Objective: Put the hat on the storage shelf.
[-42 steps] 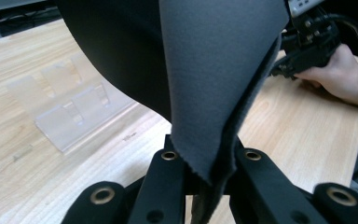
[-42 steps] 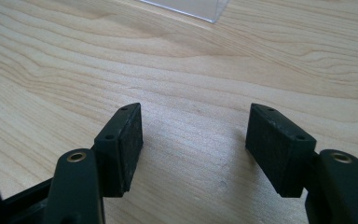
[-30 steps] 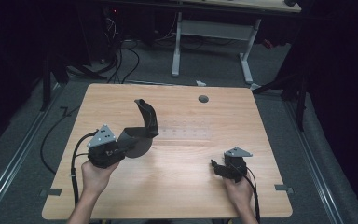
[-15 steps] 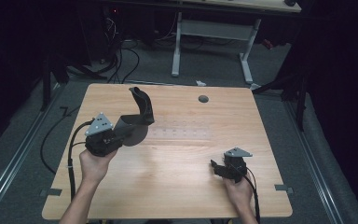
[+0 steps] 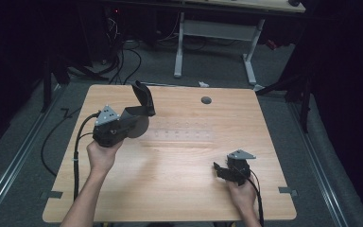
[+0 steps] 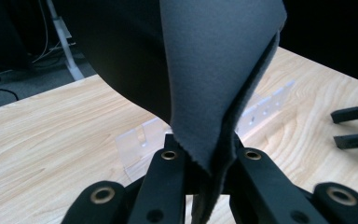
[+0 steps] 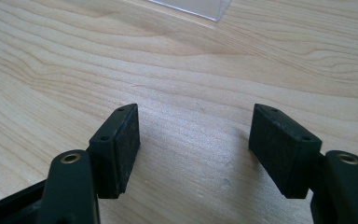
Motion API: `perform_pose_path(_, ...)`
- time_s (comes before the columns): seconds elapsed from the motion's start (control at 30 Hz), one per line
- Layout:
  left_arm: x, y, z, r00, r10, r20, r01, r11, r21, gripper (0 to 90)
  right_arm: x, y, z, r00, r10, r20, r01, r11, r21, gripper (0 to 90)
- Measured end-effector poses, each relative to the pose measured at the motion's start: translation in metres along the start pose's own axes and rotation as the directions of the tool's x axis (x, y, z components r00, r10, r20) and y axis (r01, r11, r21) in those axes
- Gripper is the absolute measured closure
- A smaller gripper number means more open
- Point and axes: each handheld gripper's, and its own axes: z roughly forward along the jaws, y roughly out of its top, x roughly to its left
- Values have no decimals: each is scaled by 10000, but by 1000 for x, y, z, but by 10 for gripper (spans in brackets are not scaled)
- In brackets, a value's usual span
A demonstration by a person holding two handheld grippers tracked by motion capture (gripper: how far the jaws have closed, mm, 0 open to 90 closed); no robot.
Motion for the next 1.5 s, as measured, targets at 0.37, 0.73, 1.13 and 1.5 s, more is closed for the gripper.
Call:
perform_pose_path(0.37, 12, -9, 21, 9982, 16, -592, -15, 10000, 15, 859, 0, 0, 0, 10000, -10, 4, 10, 10000, -1, 338)
perform_pose_path(0.73, 15, -17, 34, 9946, 211, -1015, -225, 9997, -127, 859, 0, 0, 0, 10000, -28, 10, 28, 10000, -9, 338)
perform_pose_path(1.13, 17, -21, 40, 9916, 299, -1259, -325, 9993, -187, 858, 0, 0, 0, 10000, -23, 3, 23, 10000, -8, 338)
perform_pose_path(1.5, 16, -22, 44, 9909, 76, -1342, -111, 9996, -255, 858, 0, 0, 0, 10000, -22, 5, 22, 10000, -6, 338)
